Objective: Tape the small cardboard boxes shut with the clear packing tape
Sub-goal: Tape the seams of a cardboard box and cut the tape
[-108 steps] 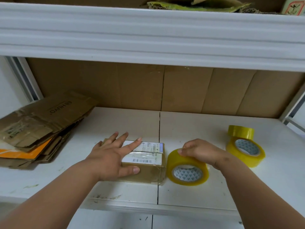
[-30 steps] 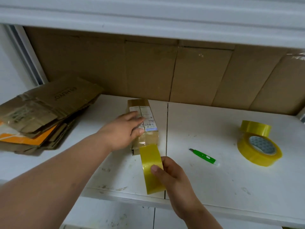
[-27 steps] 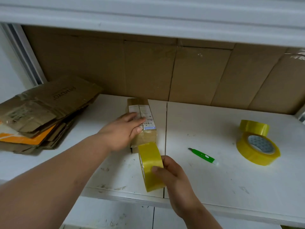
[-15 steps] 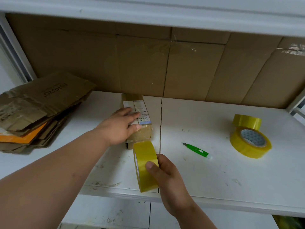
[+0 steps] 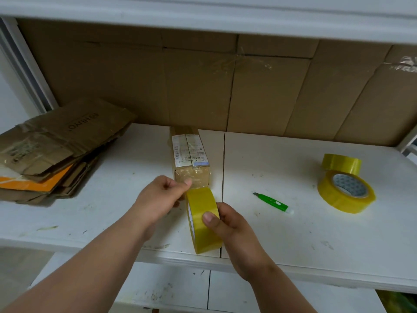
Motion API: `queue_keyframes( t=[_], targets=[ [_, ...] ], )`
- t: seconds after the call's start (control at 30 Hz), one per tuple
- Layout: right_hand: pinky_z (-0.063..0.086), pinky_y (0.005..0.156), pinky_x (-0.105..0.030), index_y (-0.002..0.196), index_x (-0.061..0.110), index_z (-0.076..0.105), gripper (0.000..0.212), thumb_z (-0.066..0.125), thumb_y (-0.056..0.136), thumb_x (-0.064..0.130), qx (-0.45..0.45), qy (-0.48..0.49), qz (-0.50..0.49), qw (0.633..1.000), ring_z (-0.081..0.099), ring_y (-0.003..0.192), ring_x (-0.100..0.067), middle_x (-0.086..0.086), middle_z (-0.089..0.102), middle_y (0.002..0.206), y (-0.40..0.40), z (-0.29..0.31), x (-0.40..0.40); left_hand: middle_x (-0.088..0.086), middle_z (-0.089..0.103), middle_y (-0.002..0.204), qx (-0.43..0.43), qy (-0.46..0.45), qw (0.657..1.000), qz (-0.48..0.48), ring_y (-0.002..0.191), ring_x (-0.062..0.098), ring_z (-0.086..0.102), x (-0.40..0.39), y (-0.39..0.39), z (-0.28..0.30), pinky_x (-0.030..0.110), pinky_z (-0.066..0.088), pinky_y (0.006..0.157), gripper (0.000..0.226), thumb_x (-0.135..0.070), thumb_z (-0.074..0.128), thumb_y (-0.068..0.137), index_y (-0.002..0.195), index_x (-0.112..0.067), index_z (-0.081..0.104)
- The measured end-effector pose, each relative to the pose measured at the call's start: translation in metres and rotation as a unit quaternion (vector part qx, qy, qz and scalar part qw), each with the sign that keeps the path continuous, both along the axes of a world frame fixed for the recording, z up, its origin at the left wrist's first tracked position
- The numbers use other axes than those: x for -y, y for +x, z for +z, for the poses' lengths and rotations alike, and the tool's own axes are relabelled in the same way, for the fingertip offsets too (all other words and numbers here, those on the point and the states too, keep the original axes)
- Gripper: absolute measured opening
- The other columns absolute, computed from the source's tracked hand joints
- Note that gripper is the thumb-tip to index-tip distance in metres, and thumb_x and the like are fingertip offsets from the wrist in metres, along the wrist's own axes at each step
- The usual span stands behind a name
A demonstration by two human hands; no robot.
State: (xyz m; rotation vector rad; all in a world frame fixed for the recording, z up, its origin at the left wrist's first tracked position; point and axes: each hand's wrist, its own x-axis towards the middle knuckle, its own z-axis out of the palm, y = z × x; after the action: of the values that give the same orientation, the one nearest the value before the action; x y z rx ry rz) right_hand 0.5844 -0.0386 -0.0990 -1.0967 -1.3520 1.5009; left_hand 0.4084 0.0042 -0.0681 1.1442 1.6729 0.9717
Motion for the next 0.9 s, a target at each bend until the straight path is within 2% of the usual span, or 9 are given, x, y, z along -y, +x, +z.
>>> queue_keyframes(
  t=[0.13,0.2,0.27,0.33,0.4,0.47,0.6,0.73,0.9],
  targets=[
    [0.050,0.075,-0.023,0.097,0.020,0.072,0.035,0.067,0.077,0.048,0.070,-0.006,0.036,0.997,0.067,0.083,-0.009,0.006,0.073,0.089,0.013,0.009,-0.001,0.014,0.072,0.109,0.158,-0.076,0.984,-0.042,0.096,0.031,0.068,0.005,0.007,0.002,0.040,0.054,0.084,0.039,-0.041,0.074,0.082,0.108,-0.011,0.070],
    [0.050,0.082,-0.022,0.097,0.020,0.074,0.039,0.065,0.077,0.052,0.087,0.009,0.041,0.995,0.068,0.091,-0.007,0.005,0.075,0.095,0.025,0.013,-0.006,0.017,0.072,0.110,0.199,-0.081,0.976,-0.032,0.090,0.030,0.068,0.007,0.010,0.002,0.037,0.056,0.075,0.037,-0.032,0.074,0.085,0.111,-0.006,0.068],
    [0.048,0.093,-0.027,0.101,0.021,0.075,0.035,0.062,0.086,0.051,0.142,0.050,-0.050,0.987,0.065,0.104,-0.011,0.005,0.073,0.105,0.041,0.006,-0.022,0.016,0.073,0.104,0.223,-0.077,0.972,-0.021,0.085,0.029,0.068,0.008,0.013,0.004,0.032,0.058,0.063,0.033,-0.026,0.073,0.086,0.111,-0.005,0.067],
    [0.039,0.105,-0.035,0.126,0.021,0.064,0.037,0.052,0.097,0.041,0.377,0.103,-0.156,0.907,0.052,0.125,-0.020,-0.002,0.061,0.131,0.061,-0.008,-0.048,0.015,0.073,0.102,0.237,-0.066,0.969,-0.008,0.086,0.030,0.068,0.009,0.016,0.005,0.032,0.058,0.062,0.028,-0.023,0.073,0.086,0.108,-0.007,0.065],
    [0.032,0.111,-0.040,0.147,0.017,0.042,0.049,0.040,0.101,0.036,0.544,0.091,-0.164,0.818,0.038,0.137,-0.027,-0.006,0.043,0.149,0.080,-0.025,-0.066,0.015,0.074,0.103,0.242,-0.055,0.969,0.006,0.089,0.032,0.069,0.010,0.016,0.006,0.035,0.059,0.068,0.024,-0.022,0.073,0.086,0.103,-0.009,0.063],
    [0.029,0.115,-0.044,0.150,0.016,0.033,0.052,0.034,0.101,0.036,0.631,0.063,-0.133,0.762,0.035,0.139,-0.028,-0.005,0.037,0.153,0.093,-0.040,-0.077,0.015,0.075,0.100,0.244,-0.047,0.969,0.010,0.088,0.032,0.070,0.013,0.017,0.006,0.034,0.059,0.066,0.023,-0.022,0.073,0.086,0.101,-0.009,0.062],
    [0.038,0.098,-0.038,0.126,0.022,0.053,0.035,0.040,0.093,0.021,0.707,0.087,-0.152,0.685,0.051,0.113,-0.025,-0.002,0.054,0.121,0.094,-0.037,-0.082,0.014,0.076,0.097,0.261,-0.040,0.964,0.017,0.087,0.030,0.071,0.016,0.017,0.006,0.034,0.061,0.069,0.023,-0.022,0.071,0.087,0.103,-0.008,0.063],
    [0.041,0.082,-0.036,0.111,0.018,0.048,0.019,0.043,0.093,0.013,0.671,0.102,-0.153,0.718,0.052,0.093,-0.023,-0.004,0.057,0.108,0.085,-0.024,-0.080,0.015,0.076,0.096,0.300,-0.049,0.953,0.008,0.075,0.026,0.072,0.018,0.017,0.007,0.032,0.061,0.064,0.017,-0.016,0.070,0.088,0.102,-0.008,0.065],
    [0.038,0.065,-0.034,0.102,0.025,0.039,0.005,0.041,0.103,0.020,0.506,0.223,-0.114,0.825,0.053,0.070,-0.024,0.004,0.054,0.077,0.051,0.031,-0.066,0.015,0.075,0.098,0.321,-0.062,0.945,-0.004,0.074,0.027,0.072,0.018,0.014,0.007,0.036,0.063,0.067,0.023,-0.010,0.070,0.087,0.109,-0.008,0.064]
  ],
)
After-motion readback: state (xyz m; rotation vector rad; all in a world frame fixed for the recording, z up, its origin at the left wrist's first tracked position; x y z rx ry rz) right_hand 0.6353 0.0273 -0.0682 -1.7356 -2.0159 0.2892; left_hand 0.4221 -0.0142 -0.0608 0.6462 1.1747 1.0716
